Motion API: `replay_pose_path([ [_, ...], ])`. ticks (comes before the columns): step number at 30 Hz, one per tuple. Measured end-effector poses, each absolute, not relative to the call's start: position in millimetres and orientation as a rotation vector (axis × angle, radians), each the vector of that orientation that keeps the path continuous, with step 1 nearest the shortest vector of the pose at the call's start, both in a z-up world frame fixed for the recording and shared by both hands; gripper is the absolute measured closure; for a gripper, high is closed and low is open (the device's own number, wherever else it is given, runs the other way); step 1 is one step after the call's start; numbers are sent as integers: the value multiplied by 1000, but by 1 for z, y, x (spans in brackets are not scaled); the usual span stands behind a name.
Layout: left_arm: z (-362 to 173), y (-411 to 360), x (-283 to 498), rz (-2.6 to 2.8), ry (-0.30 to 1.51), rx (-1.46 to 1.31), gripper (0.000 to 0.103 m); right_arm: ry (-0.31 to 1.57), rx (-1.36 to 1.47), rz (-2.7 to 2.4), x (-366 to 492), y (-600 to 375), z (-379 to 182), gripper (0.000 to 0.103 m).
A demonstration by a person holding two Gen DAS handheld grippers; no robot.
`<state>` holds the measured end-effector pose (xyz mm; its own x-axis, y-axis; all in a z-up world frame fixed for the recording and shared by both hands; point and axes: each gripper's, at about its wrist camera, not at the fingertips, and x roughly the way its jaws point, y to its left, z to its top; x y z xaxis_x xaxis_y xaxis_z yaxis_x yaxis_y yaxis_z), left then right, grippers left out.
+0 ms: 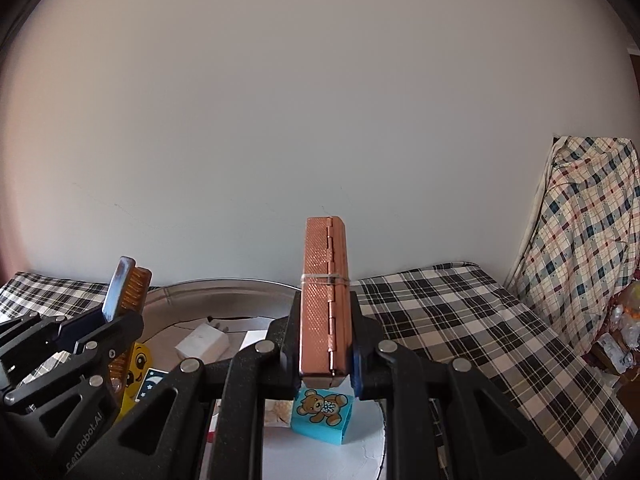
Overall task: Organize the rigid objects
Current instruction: 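Lift and carry the brush and copper bar with both tools over the tin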
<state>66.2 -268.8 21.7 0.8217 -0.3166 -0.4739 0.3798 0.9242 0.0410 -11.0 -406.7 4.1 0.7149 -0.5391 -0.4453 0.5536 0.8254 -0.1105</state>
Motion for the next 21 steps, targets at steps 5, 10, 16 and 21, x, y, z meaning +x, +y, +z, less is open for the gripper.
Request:
replay_pose_path([
  [5, 20, -276, 67, -386, 491, 147, 90, 512, 28, -597, -8, -408, 3, 84],
  [10, 15, -278, 71, -391, 523, 149, 90, 569, -8, -590, 0, -405, -3, 84],
  [16, 10, -279, 74, -387, 551, 146, 90, 611, -12, -590, 3, -405, -8, 84],
  [21, 8, -279, 75, -382, 557, 149, 90, 629, -1, -592, 4, -408, -10, 84],
])
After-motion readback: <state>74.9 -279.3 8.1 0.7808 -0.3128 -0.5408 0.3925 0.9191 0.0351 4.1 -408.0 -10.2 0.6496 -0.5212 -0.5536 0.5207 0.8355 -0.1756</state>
